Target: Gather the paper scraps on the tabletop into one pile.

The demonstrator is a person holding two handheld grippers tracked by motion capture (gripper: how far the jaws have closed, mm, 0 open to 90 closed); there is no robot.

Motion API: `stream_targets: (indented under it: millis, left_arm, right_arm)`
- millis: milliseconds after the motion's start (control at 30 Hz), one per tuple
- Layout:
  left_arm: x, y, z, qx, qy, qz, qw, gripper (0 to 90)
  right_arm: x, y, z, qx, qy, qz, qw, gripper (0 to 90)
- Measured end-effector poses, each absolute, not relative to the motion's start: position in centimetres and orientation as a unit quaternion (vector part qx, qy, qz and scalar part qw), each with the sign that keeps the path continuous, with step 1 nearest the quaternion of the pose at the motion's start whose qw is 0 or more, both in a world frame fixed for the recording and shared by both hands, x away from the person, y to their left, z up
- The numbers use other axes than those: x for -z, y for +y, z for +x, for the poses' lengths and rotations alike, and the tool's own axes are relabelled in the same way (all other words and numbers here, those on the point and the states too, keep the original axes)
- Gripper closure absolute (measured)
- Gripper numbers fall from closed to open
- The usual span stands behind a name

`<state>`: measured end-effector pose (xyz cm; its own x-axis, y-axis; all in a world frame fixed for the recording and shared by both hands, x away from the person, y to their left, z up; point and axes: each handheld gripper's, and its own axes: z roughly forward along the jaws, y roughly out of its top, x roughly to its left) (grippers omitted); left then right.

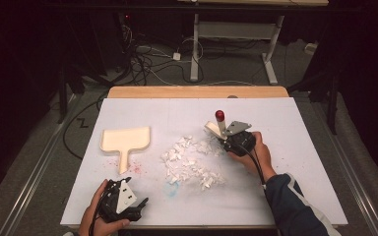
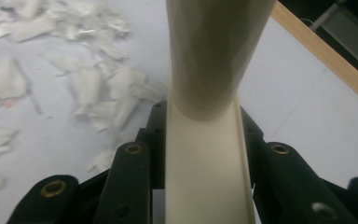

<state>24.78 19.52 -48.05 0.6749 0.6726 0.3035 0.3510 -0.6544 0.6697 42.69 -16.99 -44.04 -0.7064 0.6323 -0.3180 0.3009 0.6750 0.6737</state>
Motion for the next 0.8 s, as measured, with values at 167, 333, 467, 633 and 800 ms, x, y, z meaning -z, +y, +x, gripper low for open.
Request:
stream_targets:
  millis: [167,333,467,633,800]
  left_arm:
    - [48.2,19.4,24.8,-0.273,0.295,0.868,0.291,15.7]
    - [48.0,19.5,24.7,-0.272,0.294,0.866,0.301,15.7]
    - [47.9,19.6,24.7,-0.274,0.293,0.866,0.300,15.7]
    - [47.7,19.8,24.5,-0.278,0.293,0.864,0.301,15.7]
    - [47.5,20.0,24.6,-0.278,0.301,0.858,0.310,15.7]
  right_arm:
    - [43.7,-17.2,40.9,-0.328,0.885,0.233,0.234,68.2]
    - [43.2,-17.2,38.7,-0.333,0.897,0.204,0.207,68.2]
    - [42.4,-17.1,37.2,-0.341,0.901,0.192,0.188,68.3]
    - [40.5,-17.8,36.4,-0.359,0.890,0.195,0.204,68.2]
    - [39.1,-18.8,36.3,-0.375,0.874,0.209,0.228,68.3]
